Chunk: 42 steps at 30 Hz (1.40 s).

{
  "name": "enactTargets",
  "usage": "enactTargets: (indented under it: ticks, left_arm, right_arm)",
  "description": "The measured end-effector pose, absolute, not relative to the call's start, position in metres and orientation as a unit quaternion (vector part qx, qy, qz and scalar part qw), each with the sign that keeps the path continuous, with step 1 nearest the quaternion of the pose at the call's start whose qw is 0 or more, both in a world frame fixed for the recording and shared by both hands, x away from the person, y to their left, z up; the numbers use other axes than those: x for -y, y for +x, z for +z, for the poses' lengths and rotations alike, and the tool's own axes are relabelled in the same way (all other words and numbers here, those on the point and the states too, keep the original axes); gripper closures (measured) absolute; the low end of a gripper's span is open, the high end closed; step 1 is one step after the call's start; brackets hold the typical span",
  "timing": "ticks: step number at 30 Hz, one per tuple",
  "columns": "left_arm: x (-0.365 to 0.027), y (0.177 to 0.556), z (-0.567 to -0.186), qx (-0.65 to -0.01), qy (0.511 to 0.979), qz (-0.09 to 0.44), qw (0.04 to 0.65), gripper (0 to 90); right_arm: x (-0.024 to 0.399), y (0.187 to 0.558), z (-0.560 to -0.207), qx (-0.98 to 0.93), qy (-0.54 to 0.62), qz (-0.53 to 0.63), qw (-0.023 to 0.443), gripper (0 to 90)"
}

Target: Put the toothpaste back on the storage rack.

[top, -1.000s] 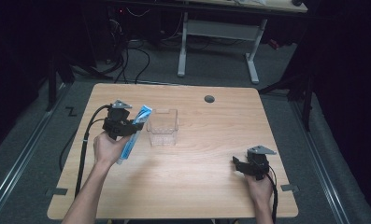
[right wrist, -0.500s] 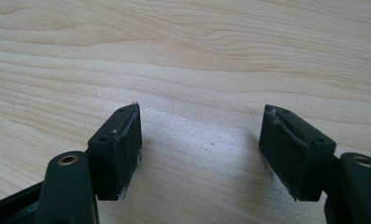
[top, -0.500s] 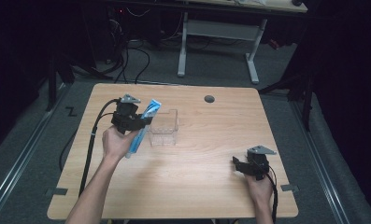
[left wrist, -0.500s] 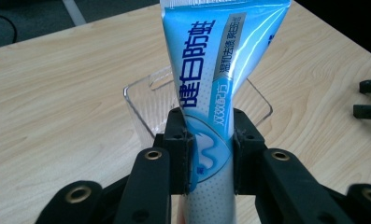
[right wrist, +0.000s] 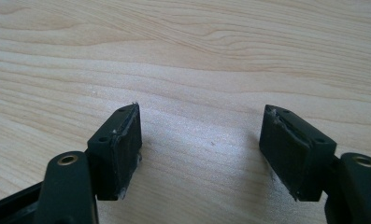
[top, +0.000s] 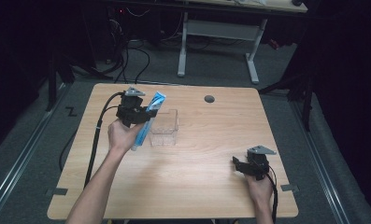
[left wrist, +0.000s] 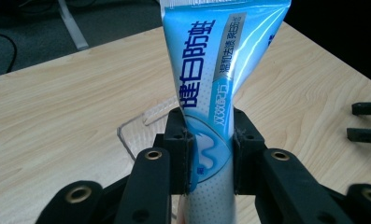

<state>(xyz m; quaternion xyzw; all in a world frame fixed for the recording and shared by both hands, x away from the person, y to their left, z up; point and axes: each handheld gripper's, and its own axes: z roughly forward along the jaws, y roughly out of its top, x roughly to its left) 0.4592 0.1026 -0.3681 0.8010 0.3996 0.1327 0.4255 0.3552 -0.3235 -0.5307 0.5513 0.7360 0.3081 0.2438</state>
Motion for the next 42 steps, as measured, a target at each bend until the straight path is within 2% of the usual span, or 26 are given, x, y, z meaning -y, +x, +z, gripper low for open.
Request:
enactTargets:
  ticks: [12, 42]
  left_arm:
    - [-0.084, 0.474, -0.362, -0.387, 0.796, 0.153, 0.439, 72.5]
    - [-0.06, 0.511, -0.362, -0.389, 0.772, 0.151, 0.48, 72.4]
  right_arm:
    - [0.324, 0.355, -0.531, -0.736, 0.552, 0.308, 0.244, 29.8]
    - [0.323, 0.356, -0.531, -0.736, 0.552, 0.308, 0.244, 29.9]
